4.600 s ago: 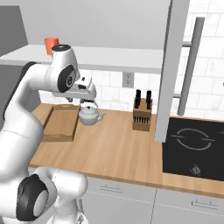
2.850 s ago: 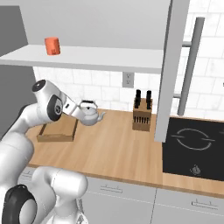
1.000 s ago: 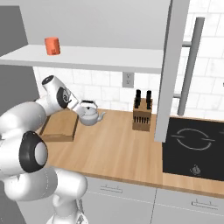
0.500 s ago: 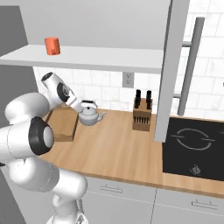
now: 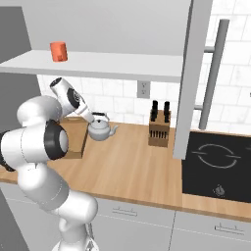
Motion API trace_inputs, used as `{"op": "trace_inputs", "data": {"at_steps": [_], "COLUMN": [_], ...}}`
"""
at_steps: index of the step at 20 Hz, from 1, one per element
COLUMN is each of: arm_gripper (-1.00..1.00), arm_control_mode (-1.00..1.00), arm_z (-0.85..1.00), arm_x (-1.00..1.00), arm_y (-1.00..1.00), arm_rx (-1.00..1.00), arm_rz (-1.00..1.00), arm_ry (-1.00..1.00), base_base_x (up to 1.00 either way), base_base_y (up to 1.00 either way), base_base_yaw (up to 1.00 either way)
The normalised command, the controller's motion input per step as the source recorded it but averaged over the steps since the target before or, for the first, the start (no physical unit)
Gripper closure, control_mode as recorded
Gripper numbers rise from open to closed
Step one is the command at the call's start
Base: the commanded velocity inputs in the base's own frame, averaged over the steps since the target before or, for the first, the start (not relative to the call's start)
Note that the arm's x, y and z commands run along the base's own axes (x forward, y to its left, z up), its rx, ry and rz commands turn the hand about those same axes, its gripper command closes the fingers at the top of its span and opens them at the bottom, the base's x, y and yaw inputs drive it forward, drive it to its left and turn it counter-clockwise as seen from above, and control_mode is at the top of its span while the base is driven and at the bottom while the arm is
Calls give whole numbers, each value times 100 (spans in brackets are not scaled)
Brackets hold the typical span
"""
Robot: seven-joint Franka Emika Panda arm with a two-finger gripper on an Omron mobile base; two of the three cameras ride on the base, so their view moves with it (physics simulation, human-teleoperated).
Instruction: Pick the kettle from the counter and place it on the tray. Then pick the mug from the cabinet and place it on the tray. Then close the cabinet doors.
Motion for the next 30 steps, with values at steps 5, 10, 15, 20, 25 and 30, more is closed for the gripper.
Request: {"op": "trace_inputs", "data": {"at_steps": [5,10,15,20,25,30], "arm_gripper": [-100,-100,-100,-100,-100,-100], "arm_control_mode": [-100,-100,-100,-100,-100,-100], "arm_z": [0,-5,-13,-4,-13,-27], "arm_x": [35,38,34,30,24,12], "arm_y": [1,8,6,1,1,0], "arm_rx": [0,0,0,0,0,0], "arm_rz": [-3,-3,-3,-3,-3,-1], "arm_ry": [0,0,0,0,3,3], "base_base_x": [0,0,0,0,0,0], "base_base_y": [0,0,0,0,0,0], "base_base_yaw": [0,0,0,0,0,0]}}
